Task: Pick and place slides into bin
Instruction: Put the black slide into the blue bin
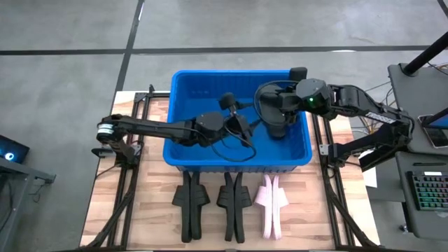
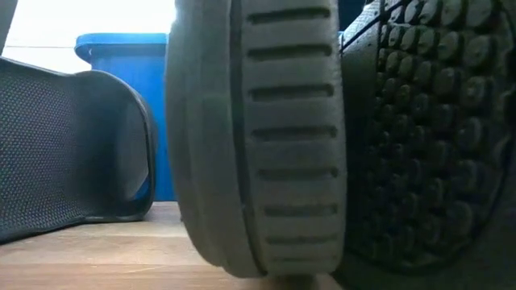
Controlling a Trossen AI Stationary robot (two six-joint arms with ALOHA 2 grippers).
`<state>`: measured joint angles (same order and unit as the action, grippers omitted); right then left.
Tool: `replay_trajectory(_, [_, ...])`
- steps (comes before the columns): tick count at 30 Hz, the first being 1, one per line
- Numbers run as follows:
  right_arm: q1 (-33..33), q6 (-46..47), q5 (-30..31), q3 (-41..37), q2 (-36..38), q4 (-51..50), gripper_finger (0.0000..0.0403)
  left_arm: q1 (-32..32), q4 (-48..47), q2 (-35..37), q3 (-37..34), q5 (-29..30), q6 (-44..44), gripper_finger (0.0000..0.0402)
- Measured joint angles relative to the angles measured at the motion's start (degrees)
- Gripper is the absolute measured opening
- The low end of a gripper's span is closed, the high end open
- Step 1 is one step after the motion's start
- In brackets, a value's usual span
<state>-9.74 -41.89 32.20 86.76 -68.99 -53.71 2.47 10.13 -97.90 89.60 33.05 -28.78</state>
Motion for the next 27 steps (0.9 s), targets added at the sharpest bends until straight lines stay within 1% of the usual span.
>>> replay_trajectory(3, [-0.27, -3.12, 3.49, -1.14, 0.13, -0.18, 0.0009, 0.23, -3.13, 2.53, -0.02, -0.76, 6.55, 0.0258])
replay_trajectory(5, [-0.86, -4.53, 3.76, -2.48, 0.37, -0.07, 0.0009, 0.22, -5.6, 4.79, -0.04, -1.3, 9.86, 0.0259])
replay_trajectory(9, [-2.93, -4.67, -1.33, -6.23, 1.85, 1.17, 0.0009, 0.21, -9.0, 9.17, -0.85, -1.6, 13.71, 0.0259])
replay_trajectory(11, [-4.52, -5.61, -3.68, -9.39, 3.08, 3.77, 0.0009, 0.24, -10.32, 11.33, -1.66, -1.7, 14.96, 0.0259])
replay_trajectory(18, [-10.76, -13.79, -11.35, -23.99, 10.21, 21.26, 0.0009, 0.27, -12.93, 16.88, -2.04, -1.86, 16.53, 0.0259])
replay_trajectory(20, [-12.61, -15.93, -12.66, -27.66, 11.18, 24.15, 0.0009, 0.27, -13.83, 17.5, -2.05, -1.57, 16.55, 0.0259])
replay_trajectory(22, [-13.92, -17.94, -12.96, -30.14, 11.34, 24.77, 0.0009, 0.27, -13.84, 17.74, -2.05, -1.41, 16.52, 0.0259])
replay_trajectory(27, [-15.56, -18.45, -12.68, -32.89, 8.85, 24.49, 0.0009, 0.27, -13.65, 18.12, -2.1, -1.22, 16.51, 0.0259])
